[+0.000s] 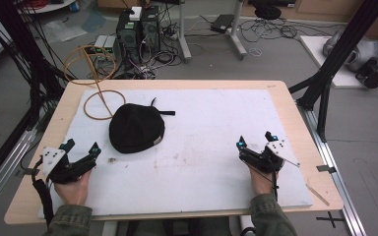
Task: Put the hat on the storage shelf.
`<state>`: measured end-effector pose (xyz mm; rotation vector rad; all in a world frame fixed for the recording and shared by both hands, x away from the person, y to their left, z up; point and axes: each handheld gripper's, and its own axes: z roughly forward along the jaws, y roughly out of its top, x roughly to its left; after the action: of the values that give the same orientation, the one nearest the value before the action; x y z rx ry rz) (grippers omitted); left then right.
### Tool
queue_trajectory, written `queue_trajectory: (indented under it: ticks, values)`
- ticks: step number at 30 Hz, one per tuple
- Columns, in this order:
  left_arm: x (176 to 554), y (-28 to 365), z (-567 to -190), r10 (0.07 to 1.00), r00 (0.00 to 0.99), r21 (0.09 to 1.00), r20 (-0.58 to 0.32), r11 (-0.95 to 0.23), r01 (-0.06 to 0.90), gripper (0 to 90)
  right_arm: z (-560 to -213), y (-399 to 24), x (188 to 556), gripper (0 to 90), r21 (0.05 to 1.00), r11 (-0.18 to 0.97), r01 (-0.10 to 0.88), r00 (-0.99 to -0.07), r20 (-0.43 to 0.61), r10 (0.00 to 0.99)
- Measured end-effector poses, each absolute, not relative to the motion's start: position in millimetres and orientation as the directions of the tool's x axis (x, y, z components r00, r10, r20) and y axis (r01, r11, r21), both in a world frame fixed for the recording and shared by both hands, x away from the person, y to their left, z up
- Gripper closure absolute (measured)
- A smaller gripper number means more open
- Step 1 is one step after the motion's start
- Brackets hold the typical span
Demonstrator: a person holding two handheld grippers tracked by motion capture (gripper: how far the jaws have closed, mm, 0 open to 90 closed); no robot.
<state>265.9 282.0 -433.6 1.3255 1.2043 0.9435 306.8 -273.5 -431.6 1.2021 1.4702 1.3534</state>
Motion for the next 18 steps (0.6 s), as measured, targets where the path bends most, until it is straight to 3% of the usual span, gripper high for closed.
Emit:
queue_trajectory:
  ticks: [8, 18]
  values:
    - [270.3, 277.5, -427.6, 0.977, 0.196, 0.990, -0.077, 0.052, 0.130, 15.6, -431.5, -274.0, 306.6, 3.6, 0.991, -0.022, 0.135, -0.236, 0.054, 0.970]
    - [283.1, 258.2, -412.1, 0.958, 0.285, 0.988, -0.041, -0.003, 0.153, 13.1, -430.9, -279.1, 306.1, 3.6, 0.989, -0.039, 0.140, -0.226, 0.070, 0.972]
